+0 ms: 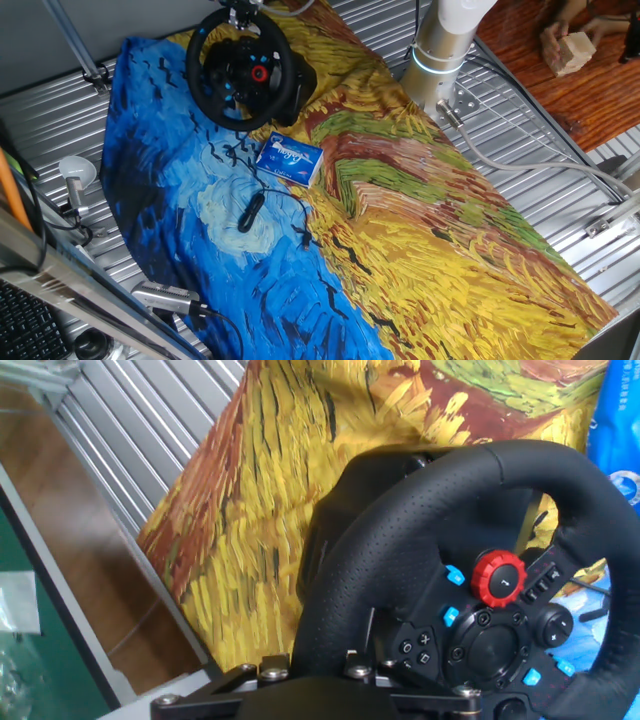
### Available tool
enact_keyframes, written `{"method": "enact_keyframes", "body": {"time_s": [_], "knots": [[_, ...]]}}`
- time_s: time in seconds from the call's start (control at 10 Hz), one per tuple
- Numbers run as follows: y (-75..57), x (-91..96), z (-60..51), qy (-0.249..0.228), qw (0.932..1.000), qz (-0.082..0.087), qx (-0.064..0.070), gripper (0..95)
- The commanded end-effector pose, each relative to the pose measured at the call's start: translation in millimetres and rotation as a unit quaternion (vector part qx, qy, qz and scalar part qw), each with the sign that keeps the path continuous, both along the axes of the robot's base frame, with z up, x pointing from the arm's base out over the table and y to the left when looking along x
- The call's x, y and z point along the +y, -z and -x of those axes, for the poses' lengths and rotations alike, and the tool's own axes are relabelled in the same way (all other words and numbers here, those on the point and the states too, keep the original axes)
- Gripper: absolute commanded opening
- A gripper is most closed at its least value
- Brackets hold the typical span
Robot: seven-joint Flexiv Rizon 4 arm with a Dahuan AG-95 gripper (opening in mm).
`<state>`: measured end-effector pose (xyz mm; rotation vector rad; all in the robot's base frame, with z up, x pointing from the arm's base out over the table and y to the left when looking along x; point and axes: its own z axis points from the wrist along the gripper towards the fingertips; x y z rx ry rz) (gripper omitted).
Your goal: Rotate the steering wheel 90 degrees counterclockwise
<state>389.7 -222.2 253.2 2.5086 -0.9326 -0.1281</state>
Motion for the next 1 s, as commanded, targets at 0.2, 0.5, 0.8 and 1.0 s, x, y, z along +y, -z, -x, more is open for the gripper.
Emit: {"method": "enact_keyframes", "body": {"time_s": [0.2,0.5,0.8,1.0], "knots": [[3.1,-5.2,0.7,-0.004,0.9999,-0.005,-0.009,0.0],[4.0,-5.1,-2.9,-0.014,0.9997,-0.009,-0.016,0.0],[2.0,-8.0,-4.0,-0.021,0.9994,-0.007,-0.027,0.0],[5.6,-8.8,-4.9,-0.018,0.9993,-0.012,-0.029,0.0]]}}
